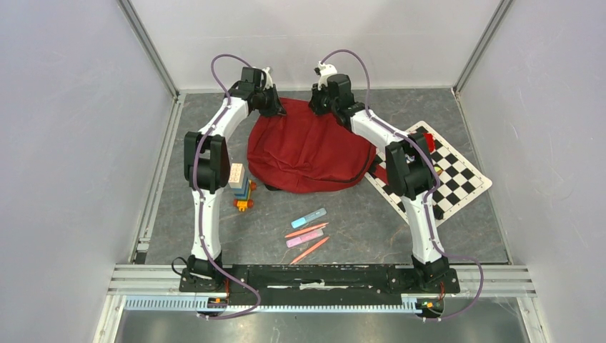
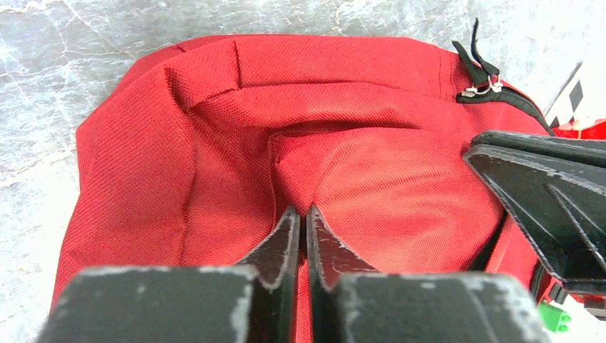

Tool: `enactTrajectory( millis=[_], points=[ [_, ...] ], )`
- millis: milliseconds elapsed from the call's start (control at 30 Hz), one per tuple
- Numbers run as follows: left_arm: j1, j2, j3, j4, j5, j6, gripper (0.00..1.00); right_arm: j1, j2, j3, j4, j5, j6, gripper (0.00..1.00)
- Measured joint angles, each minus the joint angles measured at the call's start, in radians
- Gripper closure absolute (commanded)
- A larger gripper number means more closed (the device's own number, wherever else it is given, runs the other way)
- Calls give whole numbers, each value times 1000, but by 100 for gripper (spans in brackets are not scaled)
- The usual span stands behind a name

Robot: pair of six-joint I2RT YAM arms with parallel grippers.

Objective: Pack the student bag
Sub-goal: Unzip the student bag at the center of the board.

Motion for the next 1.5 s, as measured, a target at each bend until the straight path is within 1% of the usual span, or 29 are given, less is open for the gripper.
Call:
enactTrajectory(
  millis=[33,167,233,267,500,633,800,933,1133,1367,1400,1433,1500],
  points=[
    [0,0,-3,5,1,-2,98,-3,0,0,0,-4,5,84],
    [1,0,-18,18,10,-2,98,-13,0,0,0,-14,19,85],
    [2,0,-18,21,18,-2,98,-17,0,-1,0,-16,23,96],
    [3,0,-18,22,19,-2,98,-18,0,-1,0,-17,23,100],
    [3,0,-18,24,16,-13,98,-20,-6,-18,8,-37,29,100],
    [3,0,-18,24,14,-42,98,-20,-50,-103,19,-77,21,100],
    [4,0,-18,23,13,-75,98,-12,-169,-266,41,-122,-6,100],
    [4,0,-18,23,8,-93,98,2,-242,-344,53,-146,-20,100],
    [4,0,-18,16,-11,-105,98,51,-301,-418,53,-166,-53,100],
    [6,0,-18,13,-12,-120,98,80,-305,-446,24,-140,-100,100],
    [6,0,-18,13,-13,-121,97,83,-306,-450,23,-130,-106,100],
    [6,0,-18,13,-13,-121,90,86,-309,-456,21,-115,-112,100],
    [8,0,-18,13,-11,-120,63,93,-314,-467,11,-83,-114,100]
  ],
)
